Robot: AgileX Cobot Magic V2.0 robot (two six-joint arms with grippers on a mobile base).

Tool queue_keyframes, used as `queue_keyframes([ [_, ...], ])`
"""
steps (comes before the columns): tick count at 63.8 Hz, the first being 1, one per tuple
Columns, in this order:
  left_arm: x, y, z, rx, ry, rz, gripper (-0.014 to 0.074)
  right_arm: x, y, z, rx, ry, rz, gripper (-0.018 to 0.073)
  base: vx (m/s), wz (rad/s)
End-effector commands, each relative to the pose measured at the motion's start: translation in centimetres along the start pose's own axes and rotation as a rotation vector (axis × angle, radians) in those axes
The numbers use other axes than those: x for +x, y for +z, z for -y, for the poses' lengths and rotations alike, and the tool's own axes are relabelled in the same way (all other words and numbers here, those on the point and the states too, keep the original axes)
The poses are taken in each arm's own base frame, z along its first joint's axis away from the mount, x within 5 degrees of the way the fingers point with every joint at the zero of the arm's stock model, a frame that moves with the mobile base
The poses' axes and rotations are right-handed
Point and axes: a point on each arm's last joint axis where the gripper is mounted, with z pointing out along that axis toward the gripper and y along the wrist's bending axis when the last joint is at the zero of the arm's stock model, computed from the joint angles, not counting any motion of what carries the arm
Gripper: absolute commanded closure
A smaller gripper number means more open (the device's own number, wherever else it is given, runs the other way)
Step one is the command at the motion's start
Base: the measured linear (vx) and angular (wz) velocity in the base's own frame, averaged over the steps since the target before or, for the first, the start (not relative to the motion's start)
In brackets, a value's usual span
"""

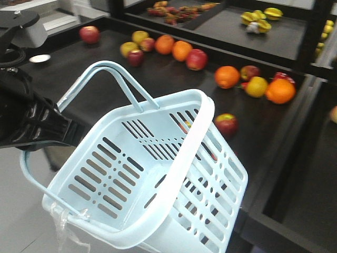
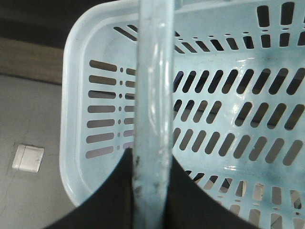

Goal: Pick three apples into basket with both arms
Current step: 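Drive the base around to the apple table holding the basket aloft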

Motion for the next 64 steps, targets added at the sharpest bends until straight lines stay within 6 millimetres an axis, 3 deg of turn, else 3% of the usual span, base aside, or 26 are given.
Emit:
queue_keyframes([
  [1, -0.3, -1.74, 0.4, 0.043, -0.011, 0.091, 0.0603, -0.27, -0.07, 0.04, 0.009, -0.011, 0.072, 0.0564, -0.16, 0.61],
  [64, -0.3, -1.74, 0.4, 0.043, -0.011, 0.091, 0.0603, -0.27, -0.07, 0.04, 0.009, -0.011, 0.072, 0.0564, -0.17, 0.65],
])
